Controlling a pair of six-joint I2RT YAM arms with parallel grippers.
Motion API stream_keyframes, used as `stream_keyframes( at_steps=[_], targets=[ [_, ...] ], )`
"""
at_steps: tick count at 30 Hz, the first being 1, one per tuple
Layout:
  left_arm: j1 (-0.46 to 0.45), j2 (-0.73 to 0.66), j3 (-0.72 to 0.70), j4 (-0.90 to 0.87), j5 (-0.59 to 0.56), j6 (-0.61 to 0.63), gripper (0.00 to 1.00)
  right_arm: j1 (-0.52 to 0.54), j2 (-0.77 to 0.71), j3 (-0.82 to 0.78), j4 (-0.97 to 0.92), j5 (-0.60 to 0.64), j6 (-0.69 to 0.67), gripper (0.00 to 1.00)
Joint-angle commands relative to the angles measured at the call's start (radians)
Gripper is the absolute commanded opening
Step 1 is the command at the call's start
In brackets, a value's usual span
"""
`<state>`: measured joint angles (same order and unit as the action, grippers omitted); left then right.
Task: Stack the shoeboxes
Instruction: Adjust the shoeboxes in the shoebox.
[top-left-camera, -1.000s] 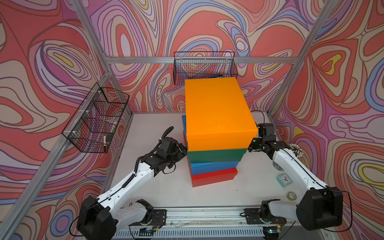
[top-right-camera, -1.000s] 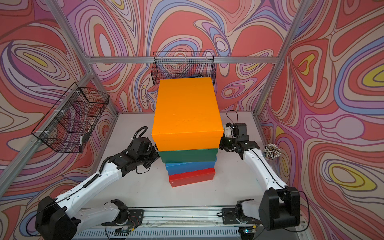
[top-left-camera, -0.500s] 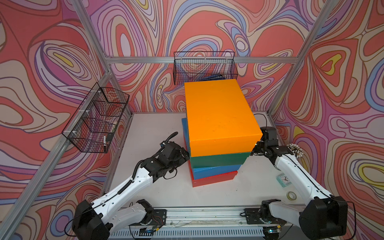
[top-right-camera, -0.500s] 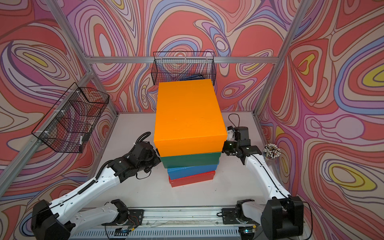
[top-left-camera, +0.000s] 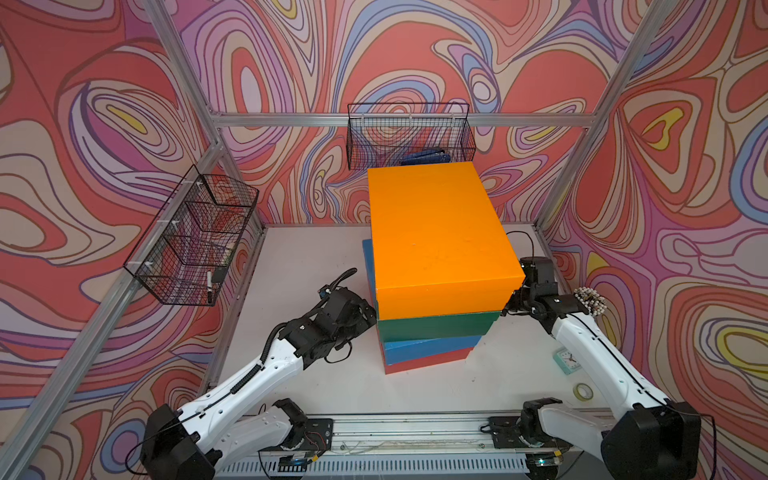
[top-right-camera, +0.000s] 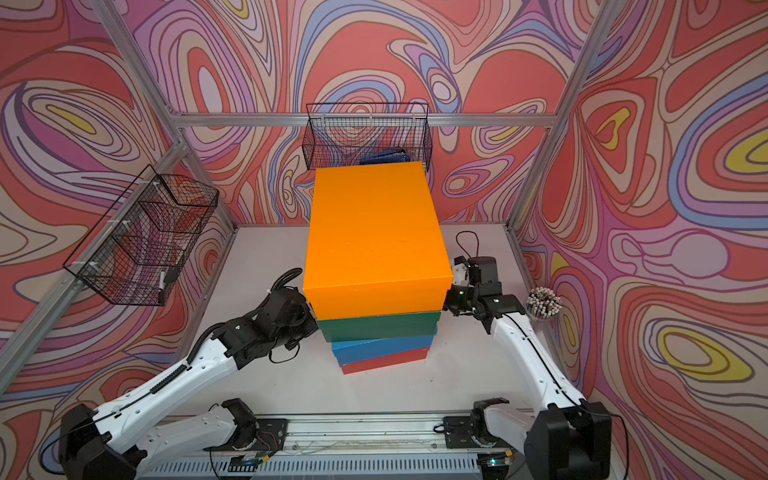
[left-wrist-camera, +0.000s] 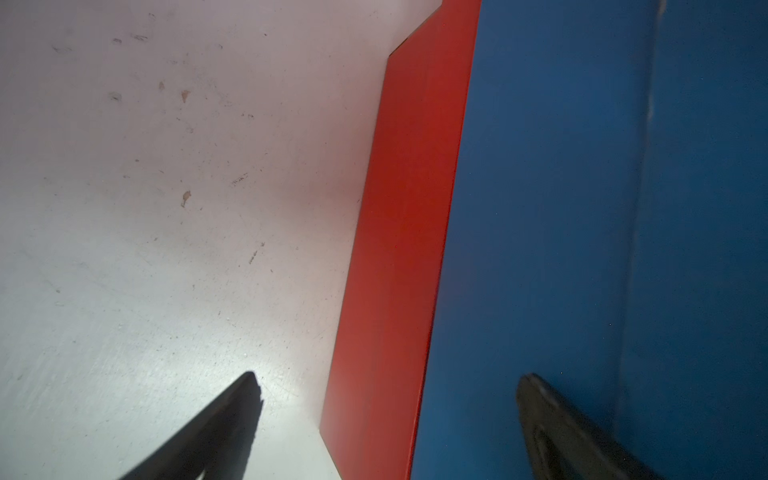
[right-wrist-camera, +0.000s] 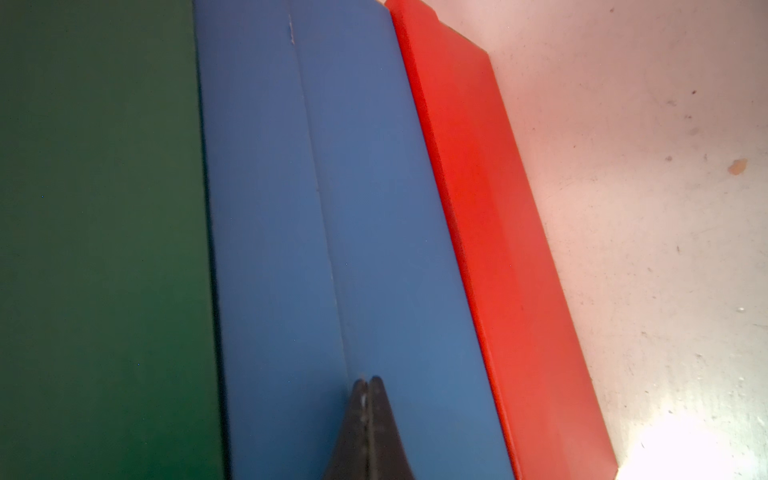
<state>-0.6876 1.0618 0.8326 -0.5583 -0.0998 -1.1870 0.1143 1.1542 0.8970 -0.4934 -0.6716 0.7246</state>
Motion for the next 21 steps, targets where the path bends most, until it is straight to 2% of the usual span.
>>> stream_keyframes(
  at_steps=[1, 9, 15, 21],
  targets=[
    [-0.013, 0.053, 0.045, 0.017, -0.006, 0.027, 0.98, 0.032, 0.017, 0.001, 0.036, -0.082, 0.006, 0.00],
    [0.009, 0.070, 0.068, -0.005, -0.012, 0.042, 0.99, 0.035, 0.030, 0.004, 0.038, -0.080, 0.001, 0.00],
    [0.058, 0.053, 0.066, -0.018, -0.004, 0.057, 0.99, 0.035, 0.027, 0.006, 0.007, -0.052, -0.012, 0.00],
    [0.097, 0.038, 0.095, -0.049, 0.000, 0.085, 0.99, 0.035, 0.003, 0.043, -0.097, 0.050, -0.058, 0.00]
  ],
)
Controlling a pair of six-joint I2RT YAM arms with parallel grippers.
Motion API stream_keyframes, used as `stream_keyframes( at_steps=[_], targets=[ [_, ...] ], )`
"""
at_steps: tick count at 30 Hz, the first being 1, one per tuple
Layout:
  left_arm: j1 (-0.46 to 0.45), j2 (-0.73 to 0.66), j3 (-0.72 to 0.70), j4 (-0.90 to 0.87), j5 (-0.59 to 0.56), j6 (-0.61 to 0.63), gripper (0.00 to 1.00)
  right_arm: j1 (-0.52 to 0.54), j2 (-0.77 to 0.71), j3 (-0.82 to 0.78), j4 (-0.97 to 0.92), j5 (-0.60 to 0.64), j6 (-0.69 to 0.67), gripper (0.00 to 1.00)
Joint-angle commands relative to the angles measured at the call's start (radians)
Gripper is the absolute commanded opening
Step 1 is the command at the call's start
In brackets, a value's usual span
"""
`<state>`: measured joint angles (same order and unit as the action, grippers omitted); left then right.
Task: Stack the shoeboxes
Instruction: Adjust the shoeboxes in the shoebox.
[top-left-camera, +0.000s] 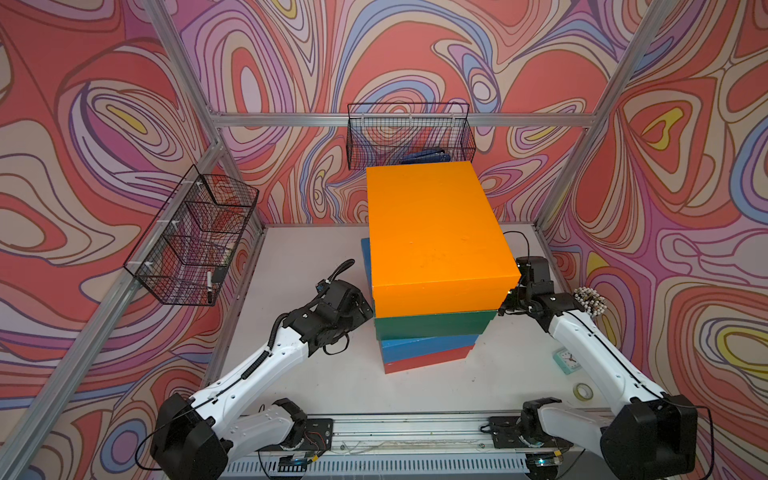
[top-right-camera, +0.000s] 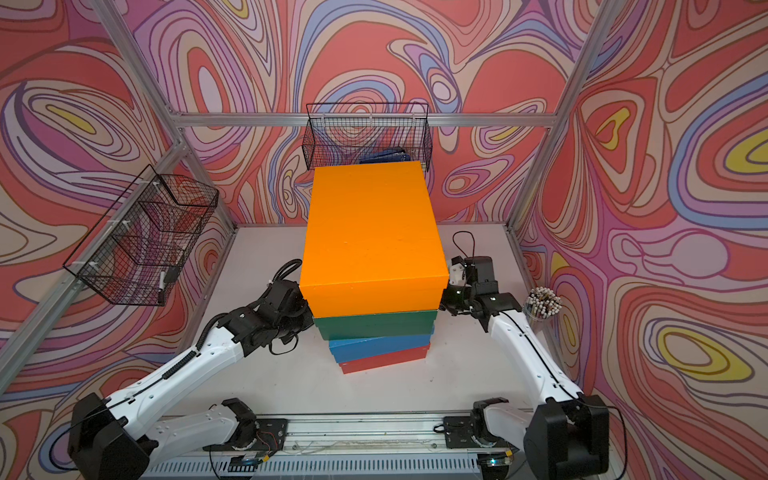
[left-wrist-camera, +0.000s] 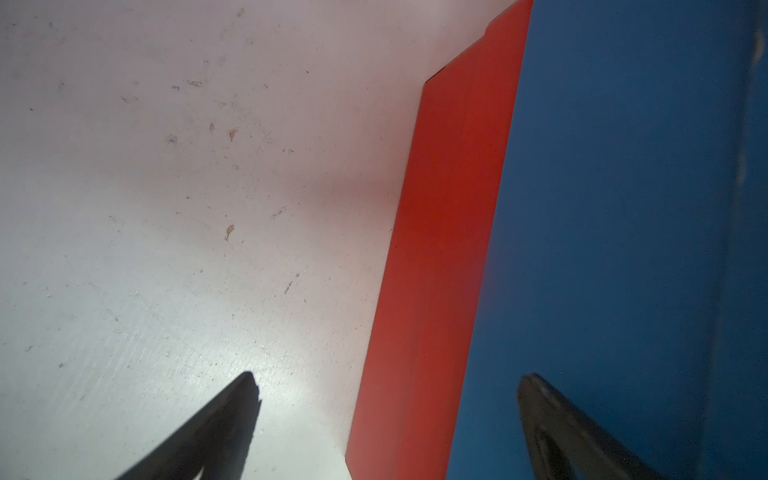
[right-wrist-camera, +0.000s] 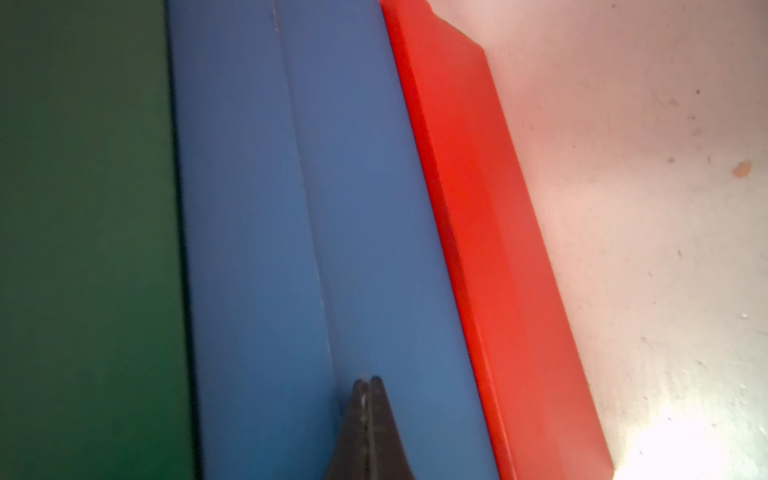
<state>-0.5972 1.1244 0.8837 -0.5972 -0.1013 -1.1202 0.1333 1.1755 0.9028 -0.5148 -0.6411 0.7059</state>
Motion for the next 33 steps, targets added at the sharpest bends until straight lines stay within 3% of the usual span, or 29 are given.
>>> stream_keyframes(
  at_steps=[1, 10, 16, 23, 33],
  targets=[
    [0.008, -0.029, 0.047, -0.011, 0.005, 0.020, 0.99, 0.013, -0.018, 0.050, -0.101, 0.039, -0.056, 0.00],
    [0.008, -0.135, 0.046, -0.082, -0.005, 0.017, 1.00, -0.066, 0.012, 0.243, -0.257, 0.164, -0.186, 0.00],
    [-0.003, -0.207, 0.147, -0.142, 0.004, 0.023, 0.99, -0.066, 0.079, 0.392, -0.200, 0.013, -0.194, 0.00],
    [-0.124, -0.186, 0.177, -0.127, -0.010, -0.016, 0.99, -0.053, 0.130, 0.390, -0.091, -0.105, -0.146, 0.00],
    [-0.217, -0.172, 0.235, -0.163, -0.085, -0.029, 0.99, -0.021, 0.212, 0.413, -0.023, -0.149, -0.117, 0.00]
  ],
)
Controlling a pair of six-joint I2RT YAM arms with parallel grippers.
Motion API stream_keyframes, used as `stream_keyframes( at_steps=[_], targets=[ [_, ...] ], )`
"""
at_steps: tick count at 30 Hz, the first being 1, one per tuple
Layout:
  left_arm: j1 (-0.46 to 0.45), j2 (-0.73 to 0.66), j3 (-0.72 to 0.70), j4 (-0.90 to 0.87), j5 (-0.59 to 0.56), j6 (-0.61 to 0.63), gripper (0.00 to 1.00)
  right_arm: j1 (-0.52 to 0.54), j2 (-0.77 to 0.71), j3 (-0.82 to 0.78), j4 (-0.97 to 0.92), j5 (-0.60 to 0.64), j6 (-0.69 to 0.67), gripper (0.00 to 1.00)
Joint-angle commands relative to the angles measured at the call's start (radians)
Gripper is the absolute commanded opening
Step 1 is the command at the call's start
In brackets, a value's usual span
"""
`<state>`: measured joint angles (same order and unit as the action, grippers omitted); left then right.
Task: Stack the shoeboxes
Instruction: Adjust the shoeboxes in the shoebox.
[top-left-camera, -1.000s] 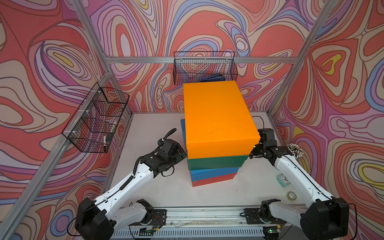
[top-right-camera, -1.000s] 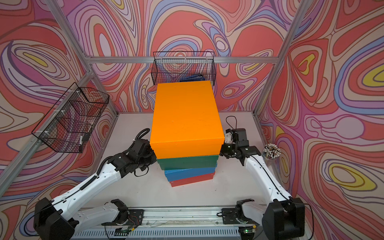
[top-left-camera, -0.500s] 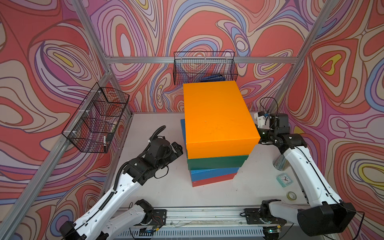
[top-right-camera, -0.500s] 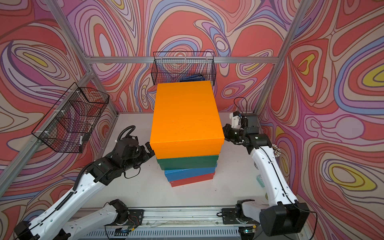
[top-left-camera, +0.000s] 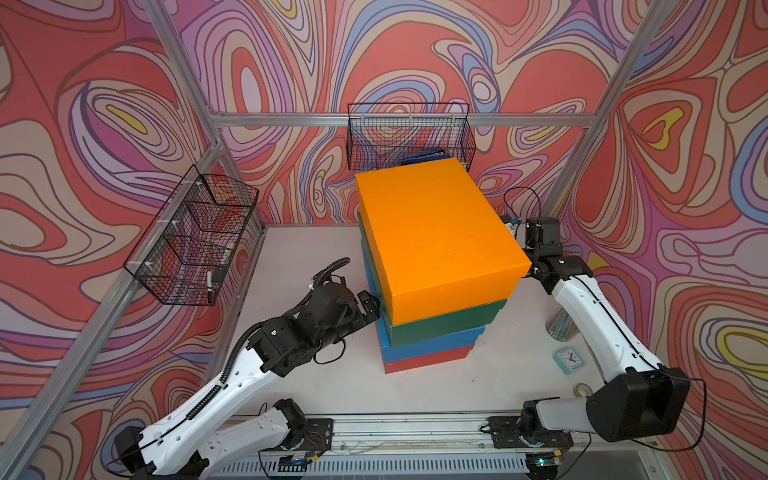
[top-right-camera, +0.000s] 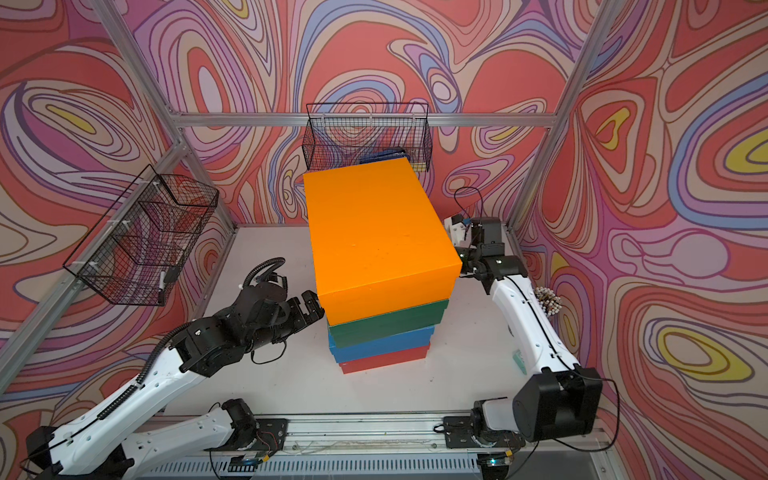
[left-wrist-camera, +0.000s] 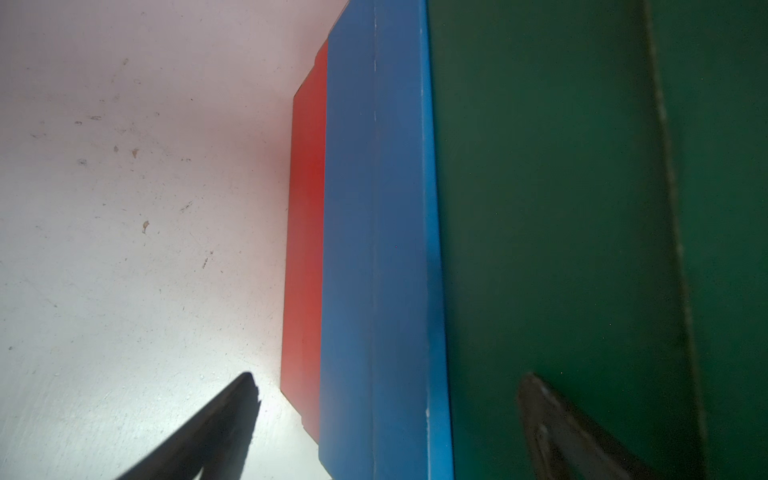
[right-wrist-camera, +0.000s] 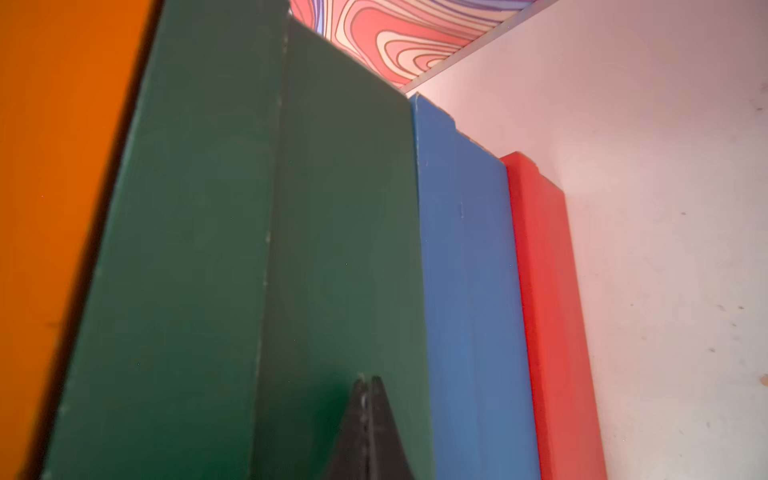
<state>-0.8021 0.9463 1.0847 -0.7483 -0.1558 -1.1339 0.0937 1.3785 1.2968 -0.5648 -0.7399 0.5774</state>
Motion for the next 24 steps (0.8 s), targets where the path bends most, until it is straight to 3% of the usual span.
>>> stream_keyframes(
  at_steps=[1, 10, 24],
  targets=[
    [-0.012, 0.008, 0.035, -0.012, -0.033, -0.015, 0.99, 0.021, 0.008, 0.016, 0.029, -0.049, 0.013, 0.00],
    [0.006, 0.038, 0.089, -0.065, -0.158, 0.050, 1.00, 0.021, -0.082, -0.031, -0.013, 0.048, 0.038, 0.00],
    [0.080, 0.145, 0.117, -0.015, -0.086, 0.092, 1.00, 0.036, -0.149, -0.065, -0.026, 0.104, 0.105, 0.00]
  ],
)
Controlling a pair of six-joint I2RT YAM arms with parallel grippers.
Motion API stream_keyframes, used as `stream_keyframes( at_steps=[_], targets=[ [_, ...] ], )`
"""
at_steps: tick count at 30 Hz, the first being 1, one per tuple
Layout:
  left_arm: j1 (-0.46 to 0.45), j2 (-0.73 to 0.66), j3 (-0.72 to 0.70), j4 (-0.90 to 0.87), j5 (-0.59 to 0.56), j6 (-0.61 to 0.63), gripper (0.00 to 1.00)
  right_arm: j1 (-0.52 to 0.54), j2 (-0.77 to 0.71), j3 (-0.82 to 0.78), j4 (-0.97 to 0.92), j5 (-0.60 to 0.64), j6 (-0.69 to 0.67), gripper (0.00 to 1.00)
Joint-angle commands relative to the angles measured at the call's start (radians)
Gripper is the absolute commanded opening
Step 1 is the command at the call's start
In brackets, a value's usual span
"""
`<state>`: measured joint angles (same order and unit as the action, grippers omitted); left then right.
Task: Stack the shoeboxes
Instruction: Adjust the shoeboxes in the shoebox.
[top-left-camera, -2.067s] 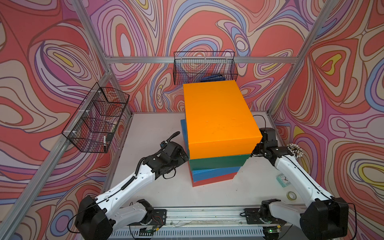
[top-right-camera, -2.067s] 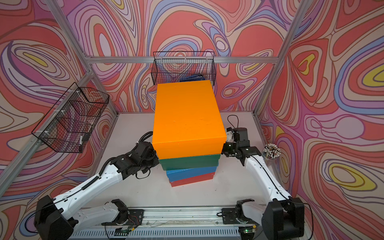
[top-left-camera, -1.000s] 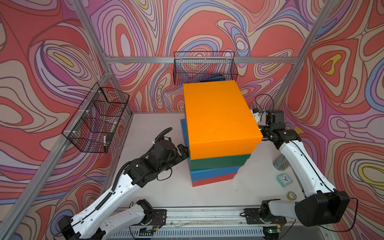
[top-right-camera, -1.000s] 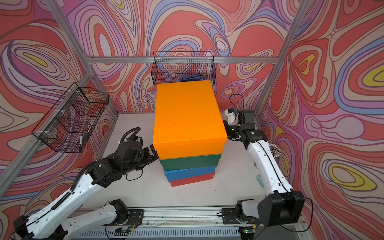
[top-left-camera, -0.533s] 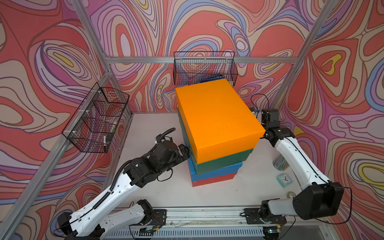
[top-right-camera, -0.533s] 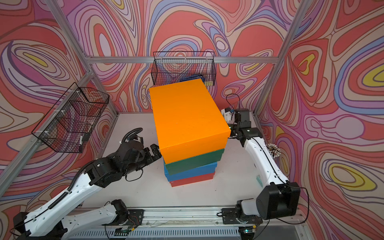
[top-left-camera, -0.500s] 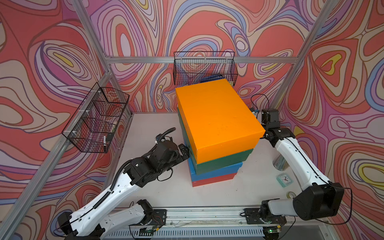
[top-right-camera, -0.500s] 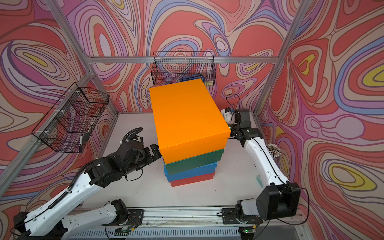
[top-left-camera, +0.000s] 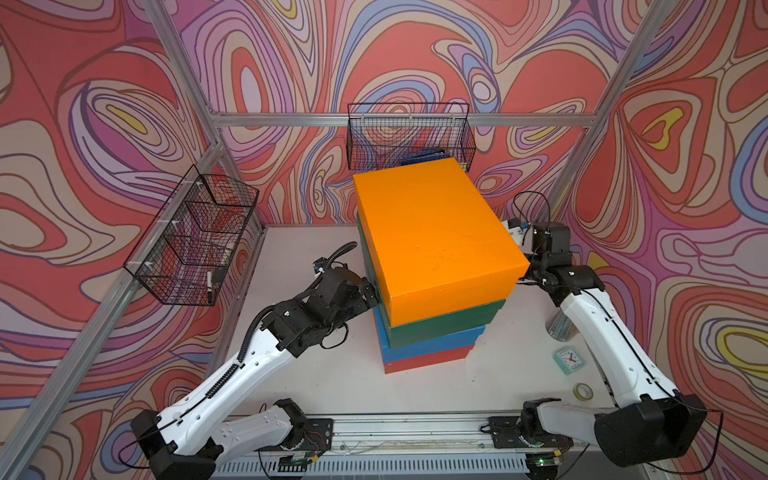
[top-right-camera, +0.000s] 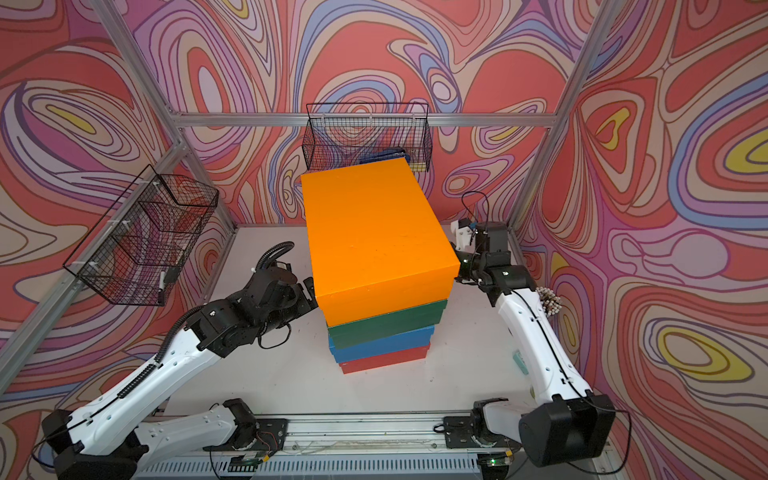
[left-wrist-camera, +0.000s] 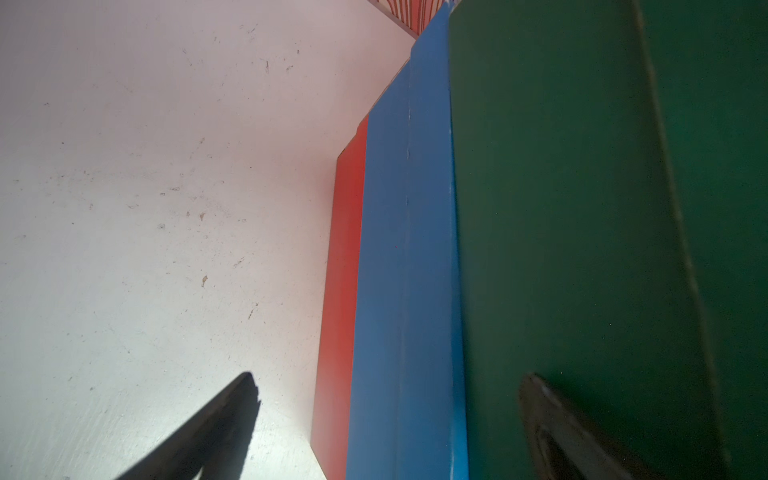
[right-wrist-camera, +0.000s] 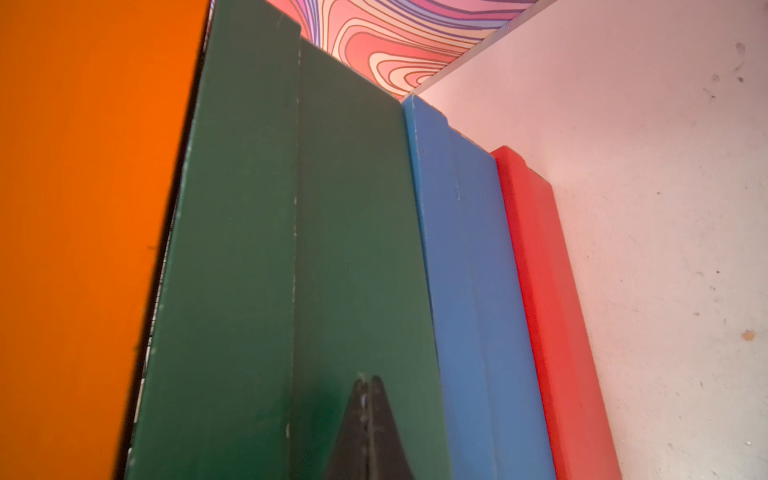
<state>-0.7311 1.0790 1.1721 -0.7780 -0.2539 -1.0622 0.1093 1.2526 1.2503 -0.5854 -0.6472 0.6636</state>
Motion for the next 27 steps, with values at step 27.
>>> stream_keyframes(
  at_steps=[27],
  targets=[
    [0.071, -0.123, 0.058, -0.113, -0.104, 0.071, 1.00, 0.053, 0.015, 0.073, -0.205, 0.283, -0.131, 0.00]
  ],
)
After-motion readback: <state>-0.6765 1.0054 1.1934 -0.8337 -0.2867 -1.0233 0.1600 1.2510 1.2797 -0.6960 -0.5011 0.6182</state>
